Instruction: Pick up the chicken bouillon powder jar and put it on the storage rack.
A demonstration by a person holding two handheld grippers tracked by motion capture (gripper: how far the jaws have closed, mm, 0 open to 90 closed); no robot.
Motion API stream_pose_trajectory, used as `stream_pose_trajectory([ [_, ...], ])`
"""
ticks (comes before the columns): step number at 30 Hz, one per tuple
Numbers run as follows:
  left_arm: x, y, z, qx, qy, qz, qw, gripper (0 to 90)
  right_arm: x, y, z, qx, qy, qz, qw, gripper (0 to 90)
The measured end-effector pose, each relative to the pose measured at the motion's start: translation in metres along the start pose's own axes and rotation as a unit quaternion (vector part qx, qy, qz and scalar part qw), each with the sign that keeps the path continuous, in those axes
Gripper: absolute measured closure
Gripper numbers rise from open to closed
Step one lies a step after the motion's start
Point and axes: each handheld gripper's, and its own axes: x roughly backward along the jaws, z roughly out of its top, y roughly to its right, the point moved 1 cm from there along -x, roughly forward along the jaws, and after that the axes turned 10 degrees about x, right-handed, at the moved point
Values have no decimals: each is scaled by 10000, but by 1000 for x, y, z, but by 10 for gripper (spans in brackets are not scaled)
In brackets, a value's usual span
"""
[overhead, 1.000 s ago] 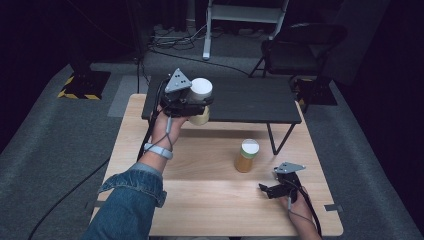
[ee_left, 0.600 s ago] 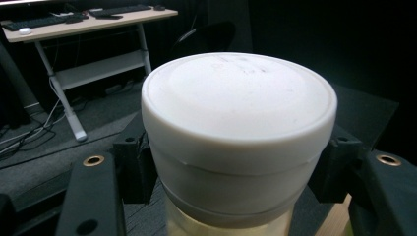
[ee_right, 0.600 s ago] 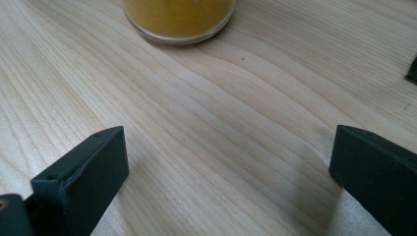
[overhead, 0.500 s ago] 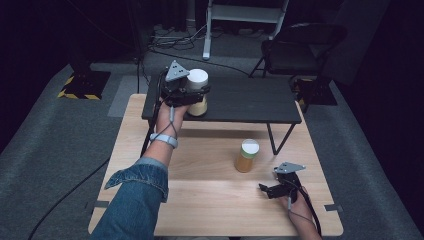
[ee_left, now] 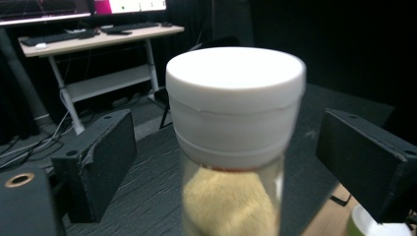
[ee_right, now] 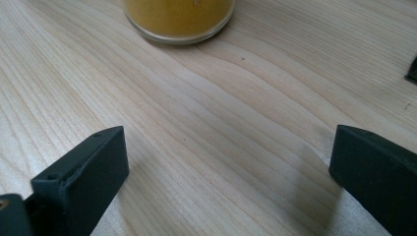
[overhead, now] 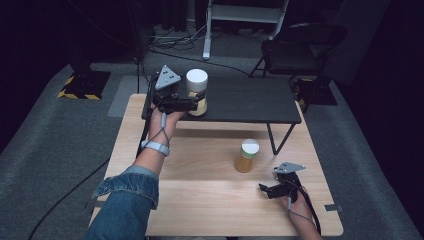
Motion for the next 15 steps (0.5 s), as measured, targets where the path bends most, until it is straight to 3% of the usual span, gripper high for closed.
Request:
stream_pose_trajectory([
  [5,12,1,-3,-126,-115,39,9998,76,0,0,0,0,0,0,10000,11],
  [10,18,0,-13,-282,-265,-108,9992,64,0,0,0,1,-3,1,10000,11],
  [15,24,3,-22,-302,-405,-164,9986,64,0,0,0,1,-4,0,10000,11],
])
